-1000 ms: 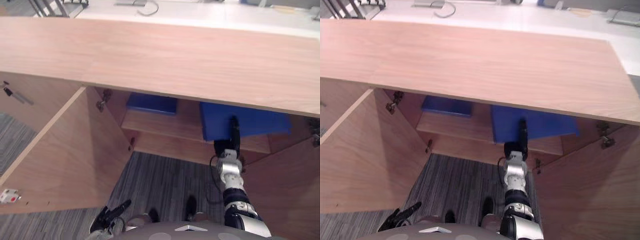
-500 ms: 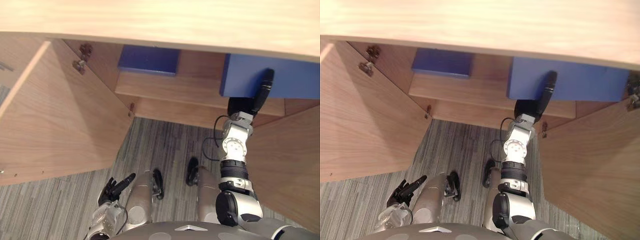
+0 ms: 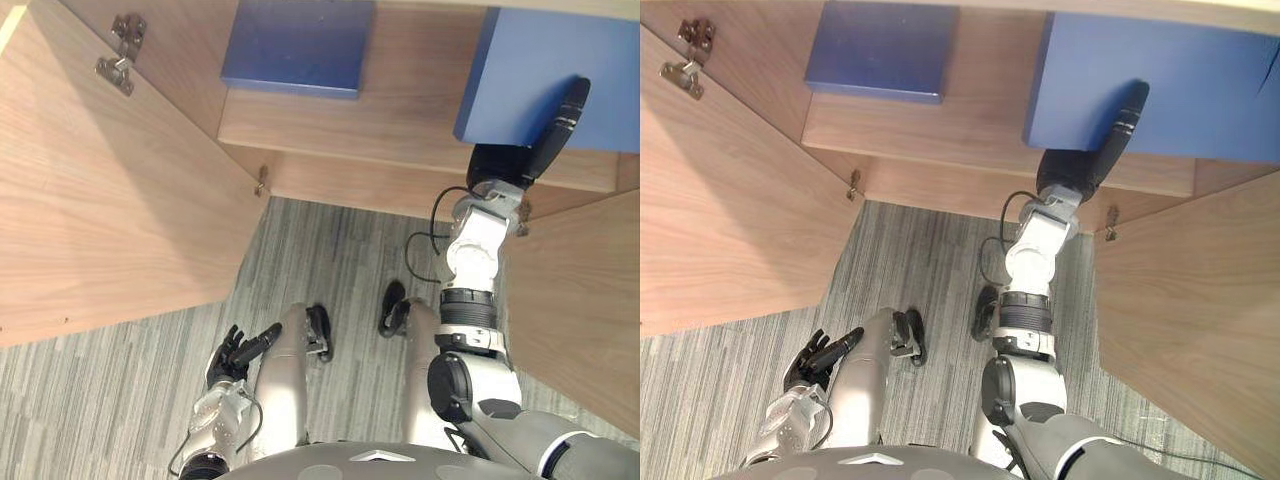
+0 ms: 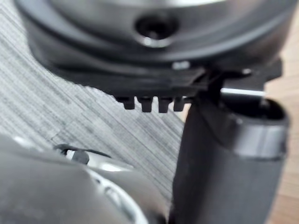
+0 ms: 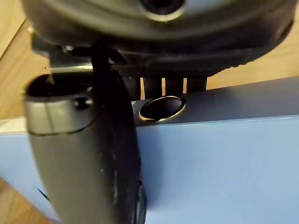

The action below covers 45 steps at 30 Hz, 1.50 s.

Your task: Walk over to the cabinet, pick up the folder, carry it to the office cabinet, place the folder inside the office cabinet, then close the office cabinet door

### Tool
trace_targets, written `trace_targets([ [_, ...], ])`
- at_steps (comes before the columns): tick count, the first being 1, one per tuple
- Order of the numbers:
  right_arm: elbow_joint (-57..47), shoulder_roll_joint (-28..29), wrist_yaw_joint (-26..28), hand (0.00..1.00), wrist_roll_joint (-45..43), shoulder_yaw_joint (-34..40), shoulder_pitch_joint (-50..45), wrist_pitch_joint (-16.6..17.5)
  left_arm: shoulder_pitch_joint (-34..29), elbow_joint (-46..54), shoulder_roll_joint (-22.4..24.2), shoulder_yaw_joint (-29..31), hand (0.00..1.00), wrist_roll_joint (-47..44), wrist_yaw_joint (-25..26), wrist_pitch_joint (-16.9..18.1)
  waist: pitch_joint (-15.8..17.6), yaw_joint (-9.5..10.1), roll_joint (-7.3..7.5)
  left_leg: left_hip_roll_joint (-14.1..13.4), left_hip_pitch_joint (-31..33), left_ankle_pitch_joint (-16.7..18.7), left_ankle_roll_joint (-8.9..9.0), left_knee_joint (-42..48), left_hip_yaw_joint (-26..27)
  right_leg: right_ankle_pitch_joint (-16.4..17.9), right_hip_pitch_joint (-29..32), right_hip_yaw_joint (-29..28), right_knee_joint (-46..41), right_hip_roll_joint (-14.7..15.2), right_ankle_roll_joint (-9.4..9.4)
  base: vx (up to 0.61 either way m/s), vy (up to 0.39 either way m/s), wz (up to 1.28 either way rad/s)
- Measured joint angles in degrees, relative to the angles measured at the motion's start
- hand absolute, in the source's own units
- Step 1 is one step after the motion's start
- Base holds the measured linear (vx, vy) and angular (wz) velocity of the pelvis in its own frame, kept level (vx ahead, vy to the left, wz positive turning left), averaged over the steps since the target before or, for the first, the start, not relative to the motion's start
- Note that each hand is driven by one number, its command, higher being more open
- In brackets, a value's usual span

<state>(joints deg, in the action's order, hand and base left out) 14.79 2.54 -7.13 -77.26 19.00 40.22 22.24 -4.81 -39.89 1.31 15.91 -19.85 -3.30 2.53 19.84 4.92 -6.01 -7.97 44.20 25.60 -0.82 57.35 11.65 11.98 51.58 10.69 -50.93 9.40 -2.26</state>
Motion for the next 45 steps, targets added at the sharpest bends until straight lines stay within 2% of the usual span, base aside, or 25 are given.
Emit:
trace_targets([
  [3,1.06,-1.27,-2.30,0.00,0.43,-0.03,4.18,-0.52,-1.06,1.94,-0.08,-1.33,1.00,-0.65,-0.11,-0.07,0.01,0.22,-0.03,0.05,1.67,-0.01,0.00,0.72,-0.23,-0.03,1.47,0.09,-0.52,0.21,-0.02,-0.07,0.005,0.03],
  [5,5.78,-3.61,-3.23,0.00,0.50,0.04,8.75,-0.92,-2.71,3.92,-0.13,-2.38,1.00,-0.98,-0.61,-0.07,0.01,0.22,-0.05,0.21,1.73,-0.01,0.00,0.97,-0.25,-0.10,1.56,0.06,-0.87,0.44,-0.20,-0.04,0.006,0.03],
  [10,15.08,-9.40,-4.85,0.00,0.54,1.63,18.94,-5.62,-4.69,7.14,-1.25,-6.38,1.00,-4.01,-1.70,-0.16,0.10,1.91,-0.35,0.65,4.14,0.03,-0.01,2.74,-0.94,0.51,3.62,0.48,-2.99,1.40,-0.56,-0.06,-0.004,0.11],
  [13,19.14,-11.61,-5.69,0.00,0.34,3.50,22.73,-8.08,-4.69,8.64,-1.27,-8.65,1.00,-4.85,-2.18,-0.31,0.67,3.03,-1.51,1.41,6.25,0.61,-0.07,5.74,-2.29,2.13,5.29,0.91,-6.70,2.84,-0.79,-0.05,-0.020,0.25],
  [16,22.64,-11.53,-7.41,0.00,-0.25,5.18,25.02,-9.11,-4.65,8.88,-1.13,-9.24,1.00,-4.98,-2.12,-0.22,1.02,3.92,-2.20,1.40,7.88,0.95,0.00,7.36,-2.90,2.98,6.59,1.37,-8.37,3.35,-0.80,-0.08,-0.030,0.12],
  [21,26.36,-12.17,-9.92,0.00,-2.53,10.59,26.68,-7.67,-4.55,7.69,0.32,-6.01,1.00,-4.92,-1.03,-0.04,1.03,4.29,-2.23,2.21,9.18,0.92,0.05,8.45,-3.87,3.63,7.48,2.00,-10.23,4.57,-1.36,-0.06,-0.029,0.14],
  [25,27.33,-15.90,-11.42,0.00,-4.71,12.14,27.68,-5.77,-4.16,5.98,0.93,-4.51,1.00,-4.92,-0.09,0.24,1.04,4.81,-2.24,2.64,9.28,0.84,0.17,8.56,-4.17,3.99,7.50,2.15,-10.79,5.09,-1.45,-0.04,-0.013,0.10],
  [29,27.35,-19.90,-13.09,0.00,-5.23,14.27,32.22,-3.02,-2.94,1.36,1.11,-1.92,1.00,-4.46,2.93,-0.17,1.05,4.71,-2.31,3.43,9.48,0.75,0.31,8.53,-4.74,4.92,7.60,2.32,-11.61,5.80,-1.20,-0.03,-0.016,0.11],
  [33,27.29,-22.18,-14.74,0.00,-5.23,16.03,34.36,-1.72,-2.33,-1.09,1.13,-1.30,1.00,-4.50,4.65,-0.30,1.05,5.08,-2.31,3.99,9.91,0.64,0.52,8.53,-5.27,5.50,7.93,2.74,-12.37,6.54,-1.58,-0.01,-0.019,0.13],
  [40,27.28,-24.45,-18.85,0.00,-5.01,20.26,35.45,-1.51,0.16,-3.41,2.92,3.87,1.00,-4.51,5.61,-0.28,1.11,5.48,-2.47,4.37,11.70,0.22,0.91,8.64,-5.87,5.86,9.48,3.27,-13.12,7.12,-1.96,-0.02,-0.011,0.06],
  [45,27.53,-24.79,-19.22,0.00,-3.61,20.21,37.45,-1.95,1.33,-4.66,3.16,7.52,1.00,-4.52,6.76,-0.26,1.10,4.30,-2.47,4.22,13.14,0.21,0.89,9.30,-5.80,5.83,10.78,3.20,-13.33,7.07,-1.93,-0.05,0.023,-0.02],
])
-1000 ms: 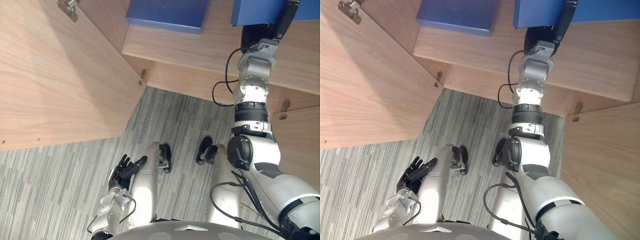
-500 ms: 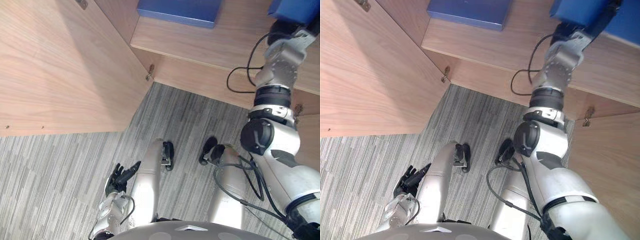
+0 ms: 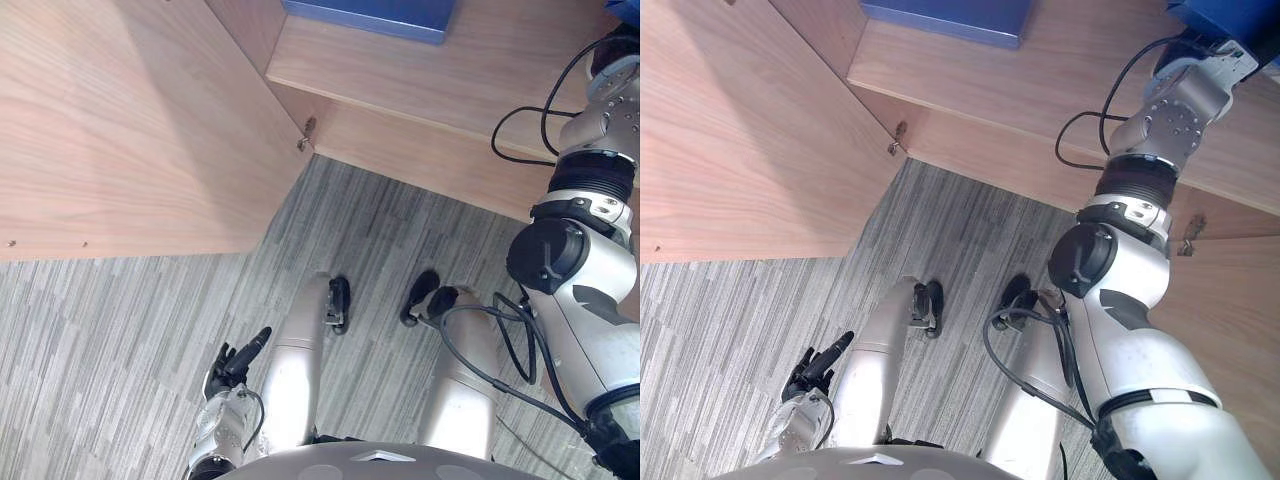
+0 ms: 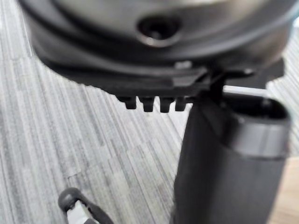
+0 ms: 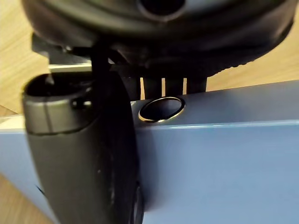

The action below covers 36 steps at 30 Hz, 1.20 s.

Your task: Walk over to the cabinet, pick up the folder, carry it to the office cabinet, place the folder inside the office cabinet, then close the office cabinet door

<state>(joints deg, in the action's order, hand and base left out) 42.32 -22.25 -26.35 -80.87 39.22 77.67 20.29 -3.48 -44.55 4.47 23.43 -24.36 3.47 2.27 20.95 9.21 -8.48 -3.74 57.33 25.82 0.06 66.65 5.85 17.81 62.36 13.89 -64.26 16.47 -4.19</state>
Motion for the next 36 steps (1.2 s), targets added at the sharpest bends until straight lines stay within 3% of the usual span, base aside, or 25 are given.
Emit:
trace_targets([
  [9,2.90,-0.42,-0.63,0.00,3.03,-1.76,3.11,-3.31,4.45,-1.25,0.15,2.01,1.00,-0.04,0.45,0.01,0.04,-0.18,0.06,-0.77,0.21,0.23,0.24,0.82,0.64,0.12,0.84,-0.81,-0.71,-0.74,0.31,-0.05,0.013,-0.05],
  [14,3.06,-0.15,-0.67,0.00,3.74,-1.75,3.13,-3.32,6.31,-1.97,0.12,2.17,1.00,-0.04,1.36,0.01,0.22,-0.36,0.33,-0.93,0.61,0.47,0.41,1.71,0.64,0.20,1.36,-0.97,-1.59,-0.74,0.29,-0.05,0.012,-0.02],
  [15,3.06,0.04,-0.67,1.00,3.74,-1.76,3.25,-3.31,6.45,-2.12,0.11,2.18,1.00,-0.04,1.37,0.01,0.23,-0.50,0.35,-1.04,0.92,0.61,0.48,2.15,0.57,0.21,1.60,-0.94,-1.86,-0.77,0.28,-0.05,0.016,-0.01],
  [36,5.33,6.21,-0.48,1.00,3.71,-1.78,4.79,-4.21,10.39,-3.05,0.51,6.89,1.00,-0.01,2.53,-0.24,0.63,-3.25,1.21,-2.23,1.14,1.07,0.62,3.18,0.54,0.15,1.53,-0.89,-1.63,-1.98,0.37,-0.04,0.015,-0.02],
])
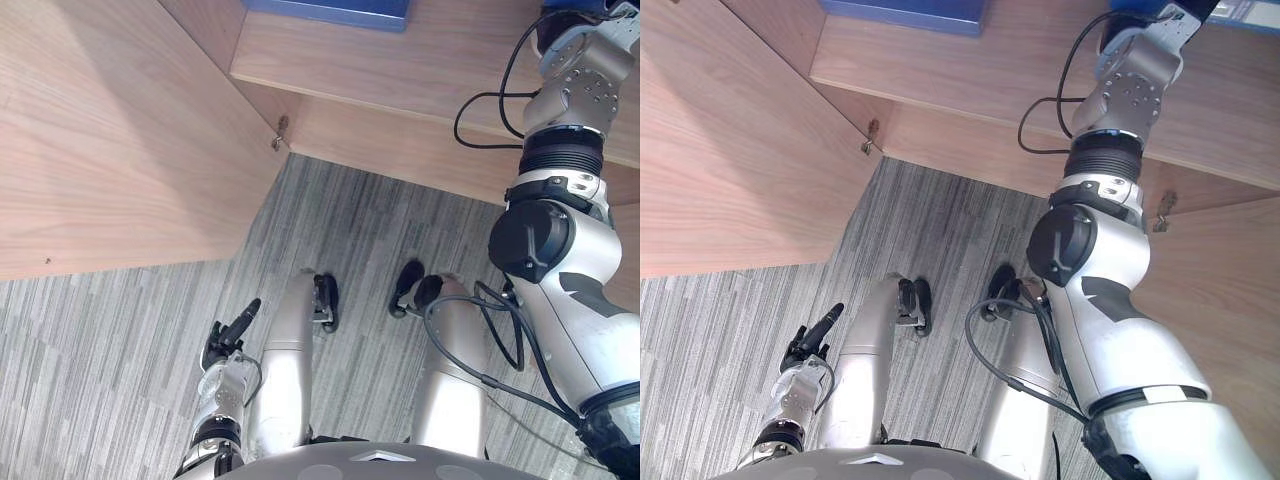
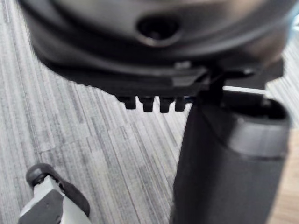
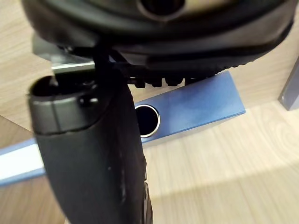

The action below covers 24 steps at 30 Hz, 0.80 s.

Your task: Walk over to the cabinet, pick up the folder, carry it to the office cabinet, place the folder inside the office cabinet, then close the office cabinet door

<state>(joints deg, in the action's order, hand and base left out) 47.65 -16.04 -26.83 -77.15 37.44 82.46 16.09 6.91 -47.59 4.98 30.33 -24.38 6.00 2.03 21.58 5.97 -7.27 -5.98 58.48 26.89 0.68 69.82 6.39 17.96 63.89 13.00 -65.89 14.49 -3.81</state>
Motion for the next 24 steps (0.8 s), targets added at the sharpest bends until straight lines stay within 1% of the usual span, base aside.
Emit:
trace_targets([
  [2,0.36,0.85,-0.01,1.00,0.00,0.00,0.00,-0.34,0.05,-0.15,0.01,0.05,1.00,0.00,0.08,-0.01,-0.05,-0.10,0.29,-0.60,-0.11,0.17,0.04,0.00,0.20,-0.16,-0.07,-0.05,0.42,-0.61,0.21,-0.04,0.024,-0.14],
  [3,1.12,1.03,-0.02,1.00,0.00,0.05,-0.02,-0.48,0.20,-0.19,0.03,0.05,1.00,-0.01,0.12,-0.02,-0.08,-0.23,0.59,-0.65,-0.18,0.20,0.10,-0.08,0.22,-0.16,-0.10,-0.05,0.48,-0.67,0.22,-0.04,0.018,-0.09],
  [5,1.70,1.36,-0.09,1.00,0.00,0.13,-0.12,-0.47,0.73,-0.50,0.10,0.08,1.00,-0.01,0.20,-0.15,-0.07,-0.28,0.73,-0.68,-0.26,0.22,0.14,-0.14,0.21,-0.16,-0.14,-0.04,0.50,-0.70,0.21,-0.03,0.007,-0.01],
  [8,1.72,3.39,-0.15,1.00,0.00,0.38,-0.68,-0.47,2.19,-1.39,0.43,1.20,1.00,-0.03,1.08,-0.50,-0.05,-1.11,0.78,-0.69,-0.66,0.24,0.18,-0.49,0.29,-0.17,-0.45,-0.05,0.77,-0.76,0.20,0.00,0.000,0.00],
  [10,2.18,5.37,-0.32,1.00,-0.04,1.45,-1.34,-0.48,2.20,-1.38,0.42,1.21,1.00,-0.12,1.45,-0.82,-0.30,-1.58,1.31,-0.76,-1.58,0.36,0.37,-1.12,0.82,-0.17,-0.91,-0.42,1.15,-0.91,0.20,-0.02,0.010,-0.07],
  [13,2.23,6.99,-0.32,1.00,-0.06,1.66,-3.09,-0.84,2.65,-1.38,0.40,1.35,1.00,-0.27,1.67,-0.85,-0.55,-1.57,1.84,-1.49,-1.99,0.74,0.46,-1.15,1.15,-0.19,-1.16,-0.59,1.56,-1.74,0.20,-0.02,0.005,-0.13],
  [17,2.27,7.79,-0.13,1.00,0.05,1.98,-4.85,-1.90,3.94,-1.63,0.38,1.58,1.00,-0.38,2.11,-0.85,-0.56,-1.73,1.87,-1.63,-2.09,0.81,0.46,-1.27,1.22,-0.38,-1.29,-0.49,1.81,-1.81,-0.14,-0.03,0.007,-0.03],
  [20,4.31,7.78,0.48,1.00,3.49,1.72,-5.45,-4.47,4.43,-1.77,0.24,2.06,1.00,-0.38,2.13,-0.85,-0.57,-2.35,1.88,-1.66,-2.57,0.94,0.41,-1.40,1.29,-0.41,-1.84,-0.46,2.08,-1.83,-0.16,-0.01,0.005,-0.01],
  [22,6.37,7.68,1.56,1.00,9.41,0.98,-5.93,-7.81,4.41,-1.81,0.13,2.78,1.00,-0.37,2.18,-0.82,-0.88,-2.88,2.36,-1.76,-3.12,1.11,0.41,-1.58,1.57,-0.42,-2.16,-0.66,2.24,-1.96,-0.15,-0.02,0.011,-0.07],
  [24,9.09,7.04,3.99,1.00,16.46,-2.46,-7.24,-12.81,4.66,-1.81,-0.52,4.05,1.00,-0.34,2.02,-0.80,-1.61,-3.12,3.65,-2.54,-3.13,1.12,0.42,-1.99,1.76,-0.88,-2.16,-0.61,3.19,-2.85,-0.10,-0.02,-0.002,-0.16],
])
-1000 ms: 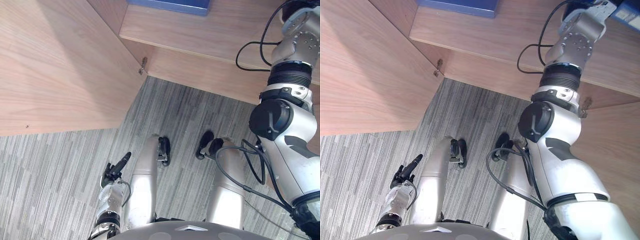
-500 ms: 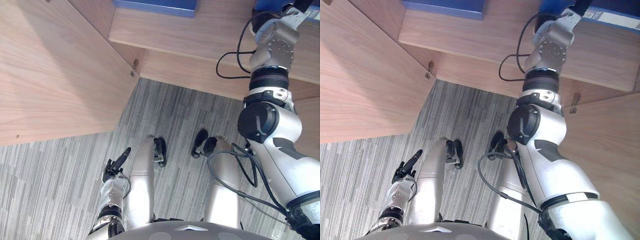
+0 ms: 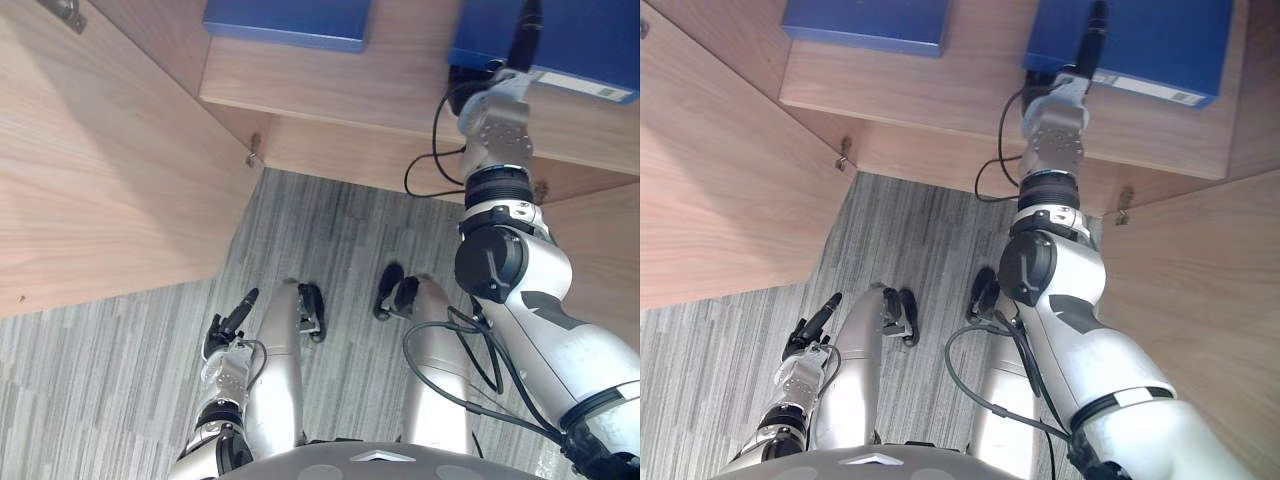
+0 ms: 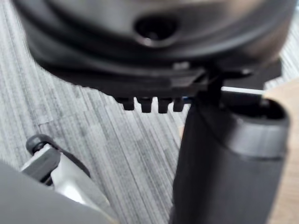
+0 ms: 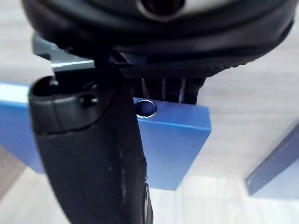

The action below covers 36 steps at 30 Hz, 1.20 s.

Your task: Walk over to the cabinet, pick up the folder, carry it to the office cabinet, place the folder inside the office cabinet, then close the office cabinet door

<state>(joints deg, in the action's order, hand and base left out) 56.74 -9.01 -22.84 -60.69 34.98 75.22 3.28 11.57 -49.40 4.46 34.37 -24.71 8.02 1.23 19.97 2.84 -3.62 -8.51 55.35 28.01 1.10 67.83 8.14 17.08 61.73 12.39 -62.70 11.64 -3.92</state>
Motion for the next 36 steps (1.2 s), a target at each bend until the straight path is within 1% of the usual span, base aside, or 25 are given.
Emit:
trace_targets([
  [1,0.50,-0.28,0.41,1.00,1.66,-0.70,-0.32,-1.01,0.06,0.00,-0.12,0.20,1.00,0.03,-0.11,0.00,-0.12,-0.07,0.22,-0.06,-0.01,0.00,0.00,-0.05,0.00,-0.04,-0.01,0.03,0.08,-0.07,-0.03,-0.03,-0.009,-0.12],
  [2,1.98,-1.07,1.40,1.00,6.12,-1.92,-0.35,-2.66,0.15,0.00,-0.24,0.41,1.00,0.08,-0.71,0.00,-0.23,-0.25,0.43,-0.07,-0.02,0.01,0.02,-0.04,-0.01,-0.05,-0.03,0.03,0.11,-0.09,-0.05,0.00,0.000,0.00],
  [4,3.33,-2.66,3.15,1.00,13.73,-4.05,-0.44,-5.61,0.20,0.00,-0.28,0.64,1.00,0.28,-1.51,-0.04,-0.23,-0.37,0.43,-0.08,-0.01,0.01,0.02,0.00,0.01,-0.21,-0.10,0.04,0.24,-0.09,-0.03,0.00,0.000,0.00],
  [5,3.71,-3.14,3.89,1.00,15.92,-4.88,-0.45,-6.45,0.20,0.00,-0.25,0.96,1.00,0.35,-1.86,-0.06,-0.23,-0.47,0.43,-0.09,-0.01,0.01,0.02,0.01,-0.01,-0.24,-0.16,0.07,0.28,-0.09,-0.02,-0.04,0.008,0.00],
  [6,3.84,-4.33,5.73,1.00,22.41,-7.07,-0.45,-8.94,0.19,-0.05,-0.23,1.47,1.00,0.41,-2.68,-0.13,-0.24,-0.59,0.43,-0.10,-0.02,0.01,0.01,0.06,-0.03,-0.36,-0.24,0.10,0.38,-0.09,0.04,-0.04,0.007,0.00],
  [7,3.86,-5.00,7.00,1.00,26.00,-8.59,-0.44,-10.30,0.18,-0.07,-0.24,1.61,1.00,0.53,-3.13,-0.18,-0.24,-0.61,0.43,-0.10,-0.01,0.01,0.01,0.09,-0.03,-0.43,-0.25,0.10,0.43,-0.09,0.06,-0.05,0.006,-0.01],
  [8,3.85,-5.42,7.82,1.00,27.81,-9.59,-0.44,-10.96,0.17,-0.07,-0.24,1.68,1.00,0.54,-3.37,-0.22,-0.24,-0.60,0.43,-0.10,-0.01,0.01,0.01,0.10,-0.03,-0.47,-0.26,0.10,0.46,-0.10,0.08,-0.05,0.003,-0.01],
  [9,3.86,-6.12,8.94,1.00,32.59,-11.08,-0.42,-12.64,0.14,-0.14,-0.22,2.23,1.00,0.58,-4.09,-0.37,-0.25,-0.61,0.43,-0.13,-0.01,0.00,0.00,0.13,-0.03,-0.54,-0.33,0.13,0.59,-0.14,0.14,-0.05,0.002,-0.01],
  [12,4.30,-6.76,11.00,1.00,40.32,-12.11,-0.43,-14.24,-0.27,-0.14,-0.28,2.71,1.00,0.63,-5.20,-0.40,-0.25,-0.65,0.42,-0.28,0.02,0.00,-0.02,0.14,0.00,-0.79,-0.36,0.11,0.95,-0.39,0.27,-0.06,0.002,-0.04],
  [13,4.31,-6.94,11.50,1.00,41.09,-12.23,-0.43,-14.58,-0.42,-0.14,-0.30,2.81,1.00,0.65,-5.58,-0.41,-0.25,-0.69,0.42,-0.28,0.04,-0.01,-0.02,0.14,0.00,-0.81,-0.35,0.11,0.97,-0.39,0.27,-0.05,0.002,-0.02],
  [17,4.31,-7.44,14.26,1.00,44.78,-13.60,-0.69,-15.38,-0.87,-0.13,-0.66,3.87,1.00,2.49,-7.30,-0.58,-0.25,-0.81,0.41,-0.60,0.08,-0.01,-0.03,0.15,0.07,-1.17,-0.34,0.10,1.25,-0.73,-0.02,-0.05,-0.005,-0.04],
  [22,4.31,-9.98,21.72,1.00,50.34,-17.28,-2.06,-15.54,-0.93,-0.06,-1.79,4.23,1.00,2.87,-9.50,-1.45,-0.27,-0.73,0.39,-1.04,0.13,-0.02,-0.04,0.13,0.24,-1.34,-0.27,0.21,1.49,-1.01,0.01,-0.05,-0.011,-0.04],
  [24,4.25,-12.37,26.06,1.00,54.87,-20.12,-2.22,-15.46,-0.92,0.00,-2.28,4.20,1.00,2.87,-10.36,-1.56,-0.29,-0.23,0.34,-1.08,0.20,-0.04,-0.05,0.10,0.24,-1.35,-0.18,0.27,1.48,-1.01,-0.03,-0.05,-0.014,0.00],
  [28,4.06,-14.71,31.36,1.00,61.41,-22.31,-2.25,-15.11,-1.14,0.00,-3.67,4.21,1.00,3.67,-11.58,-2.01,-0.31,0.17,0.32,-1.08,0.26,-0.06,-0.10,0.06,0.15,-1.44,-0.19,0.41,1.47,-1.00,-0.34,-0.04,-0.010,0.01],
  [29,3.72,-15.73,33.80,1.00,63.63,-23.60,-2.47,-14.69,-1.13,0.00,-4.75,4.20,1.00,5.09,-12.47,-2.79,-0.32,0.24,0.30,-1.08,0.27,-0.06,-0.11,0.06,0.15,-1.45,-0.19,0.41,1.48,-1.00,-0.36,-0.03,-0.001,0.00],
  [31,3.10,-16.39,35.96,1.00,67.12,-25.10,-2.84,-13.54,-1.13,0.00,-5.48,4.22,1.00,5.08,-13.27,-2.80,-0.33,0.28,0.28,-1.07,0.27,-0.06,-0.11,0.04,0.16,-1.45,-0.20,0.41,1.49,-1.00,-0.36,-0.04,-0.001,0.00],
  [34,0.96,-17.94,38.56,1.00,71.72,-28.15,-4.79,-11.13,-1.07,0.02,-5.98,4.20,1.00,5.08,-14.26,-2.81,-0.45,0.82,0.09,-1.06,0.25,-0.06,-0.11,-0.01,0.16,-1.43,-0.23,0.41,1.53,-1.00,-0.33,-0.05,-0.005,0.00],
  [35,0.51,-18.30,38.82,1.00,71.94,-28.94,-5.25,-10.52,-1.08,0.02,-6.10,4.20,1.00,5.09,-14.46,-2.82,-0.45,0.93,0.08,-1.06,0.25,-0.06,-0.11,-0.02,0.16,-1.43,-0.23,0.41,1.53,-0.99,-0.33,0.00,0.000,0.00],
  [36,-0.69,-18.77,39.60,1.00,74.00,-30.07,-6.15,-9.31,-1.08,0.02,-6.45,4.20,1.00,5.34,-14.64,-2.95,-0.46,1.15,0.07,-1.05,0.23,-0.06,-0.10,-0.05,0.16,-1.42,-0.23,0.42,1.54,-1.00,-0.32,0.00,0.000,0.00],
])
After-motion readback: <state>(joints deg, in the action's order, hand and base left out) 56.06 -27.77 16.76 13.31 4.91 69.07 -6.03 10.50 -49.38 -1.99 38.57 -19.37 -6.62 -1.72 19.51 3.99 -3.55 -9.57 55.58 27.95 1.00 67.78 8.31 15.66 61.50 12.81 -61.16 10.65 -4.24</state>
